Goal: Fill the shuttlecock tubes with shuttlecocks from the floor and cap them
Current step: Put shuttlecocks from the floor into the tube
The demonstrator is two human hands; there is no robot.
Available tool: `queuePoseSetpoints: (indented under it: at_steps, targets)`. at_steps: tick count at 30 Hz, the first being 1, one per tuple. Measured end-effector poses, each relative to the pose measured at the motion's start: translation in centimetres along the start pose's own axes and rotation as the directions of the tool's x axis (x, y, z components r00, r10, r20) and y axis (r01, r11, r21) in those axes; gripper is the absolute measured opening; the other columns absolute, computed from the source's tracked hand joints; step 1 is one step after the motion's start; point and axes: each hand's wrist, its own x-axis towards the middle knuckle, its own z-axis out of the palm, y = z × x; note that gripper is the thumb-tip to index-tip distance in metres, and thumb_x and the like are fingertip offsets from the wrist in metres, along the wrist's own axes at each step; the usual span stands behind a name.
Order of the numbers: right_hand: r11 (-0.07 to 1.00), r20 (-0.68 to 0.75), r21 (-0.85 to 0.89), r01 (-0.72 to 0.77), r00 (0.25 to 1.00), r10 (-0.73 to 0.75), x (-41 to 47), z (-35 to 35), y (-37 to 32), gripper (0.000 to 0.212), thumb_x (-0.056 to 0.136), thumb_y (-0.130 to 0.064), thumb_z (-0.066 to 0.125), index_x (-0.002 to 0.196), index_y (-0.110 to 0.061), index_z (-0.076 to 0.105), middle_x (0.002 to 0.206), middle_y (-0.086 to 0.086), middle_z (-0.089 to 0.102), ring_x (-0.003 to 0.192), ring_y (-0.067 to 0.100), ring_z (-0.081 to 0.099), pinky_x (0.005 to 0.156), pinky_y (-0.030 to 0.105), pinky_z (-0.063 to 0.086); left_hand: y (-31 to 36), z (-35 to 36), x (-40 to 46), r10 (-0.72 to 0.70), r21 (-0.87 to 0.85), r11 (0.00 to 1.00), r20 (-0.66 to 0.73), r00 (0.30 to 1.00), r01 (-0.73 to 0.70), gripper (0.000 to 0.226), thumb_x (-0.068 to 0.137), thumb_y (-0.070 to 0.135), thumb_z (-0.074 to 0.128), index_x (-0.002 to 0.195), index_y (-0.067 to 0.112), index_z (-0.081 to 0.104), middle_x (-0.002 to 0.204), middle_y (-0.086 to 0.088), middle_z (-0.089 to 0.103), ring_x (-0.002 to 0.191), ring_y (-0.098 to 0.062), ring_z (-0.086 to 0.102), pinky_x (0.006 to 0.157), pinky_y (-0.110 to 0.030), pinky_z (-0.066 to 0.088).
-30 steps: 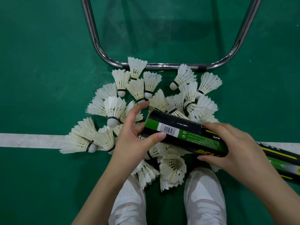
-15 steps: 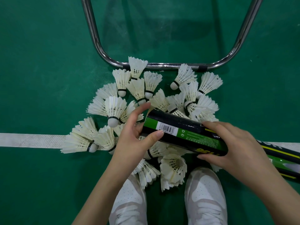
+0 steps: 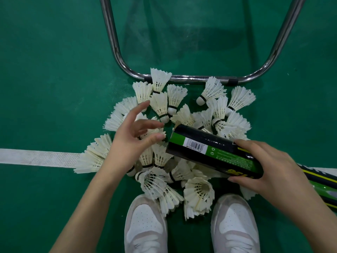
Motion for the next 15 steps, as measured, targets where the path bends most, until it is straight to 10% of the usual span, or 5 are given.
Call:
queuePoseSetpoints:
  at_steps: [10,15]
  targets:
    - [0.999,0.018,0.034,-0.012,1.000,0.011,0.1,0.0,0.0,0.072,0.057,-0.064,0.053,0.123,-0.036,0.044,0.109,-0.008,0.060,0.092,0.023,0.060,0.079,0.041,0.049,-3.0,-1.9,3.3,0.029,0.232,0.973,-0.227,0.974,0.024,0.058,0.086,0.009,0.067,0.133,0.036,0.047,0.125,0.019,0.056,0.117,0.000,0.045,0.085,0.000,0.028]
    - [0.999,0.033,0.038,-0.022,0.999,0.020,0.1,-0.1,-0.2,0.073,0.057,-0.063,0.054,0.124,-0.037,0.043,0.110,-0.009,0.060,0.093,0.021,0.060,0.080,0.040,0.048,-3.7,-1.9,3.5,-0.016,0.253,0.965,-0.191,0.982,0.065,0.062,0.088,0.013,0.064,0.139,0.036,0.039,0.140,0.015,0.046,0.122,0.002,0.033,0.100,-0.022,0.027]
